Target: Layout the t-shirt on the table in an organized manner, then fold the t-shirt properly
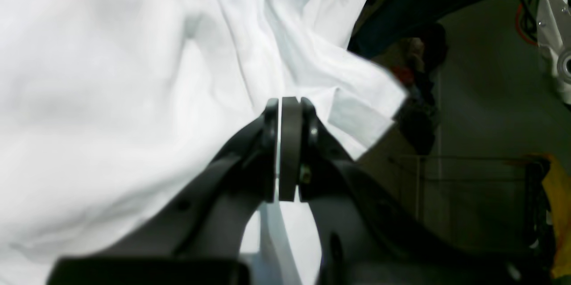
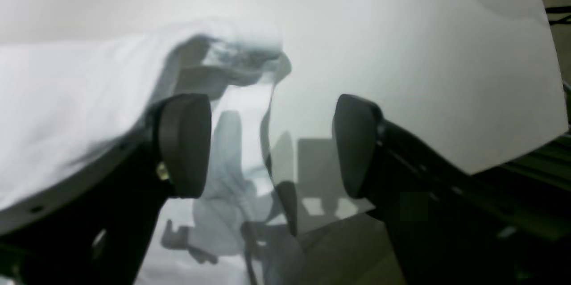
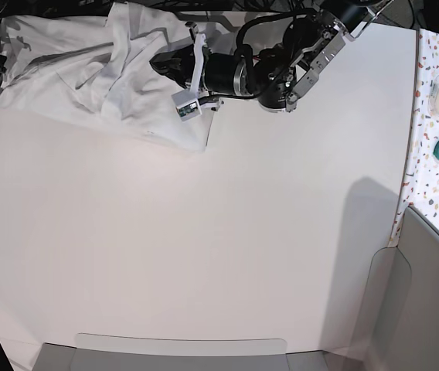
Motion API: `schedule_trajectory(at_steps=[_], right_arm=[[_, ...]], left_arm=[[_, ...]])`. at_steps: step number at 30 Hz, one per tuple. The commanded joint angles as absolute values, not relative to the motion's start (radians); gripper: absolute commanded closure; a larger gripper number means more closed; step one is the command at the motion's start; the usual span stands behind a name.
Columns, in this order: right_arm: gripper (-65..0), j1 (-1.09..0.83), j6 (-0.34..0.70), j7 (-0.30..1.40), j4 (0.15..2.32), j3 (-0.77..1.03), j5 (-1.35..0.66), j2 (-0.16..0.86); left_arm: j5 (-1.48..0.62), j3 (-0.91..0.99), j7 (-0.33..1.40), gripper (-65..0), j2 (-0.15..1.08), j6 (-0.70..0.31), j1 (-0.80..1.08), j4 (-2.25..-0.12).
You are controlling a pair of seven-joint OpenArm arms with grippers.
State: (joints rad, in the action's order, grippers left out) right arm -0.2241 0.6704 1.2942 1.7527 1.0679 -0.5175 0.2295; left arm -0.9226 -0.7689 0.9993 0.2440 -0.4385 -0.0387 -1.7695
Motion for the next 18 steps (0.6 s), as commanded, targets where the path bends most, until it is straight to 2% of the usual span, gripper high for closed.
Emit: schedule_trajectory(at_steps=[1,10,18], right_arm=[[-42.5,-0.225,0.673,1.279,1.767,1.073,-0.522,0.249],[-42.5,-0.228,0.674,1.280,1.767,1.073,-0.527,0.251],[-42.5,-0.228,0.674,1.280,1.773,1.073,-0.529,0.248]], left_arm=[[-0.941,-0.766,0.986,-0.8,0.242,-0.447,-0.048,-1.787],[-0.940,-0.751,0.983,-1.0,0.242,-0.447,-0.048,-1.787],[-0.946,-0.624,0.983,-1.1,0.236,-0.447,-0.048,-1.787]])
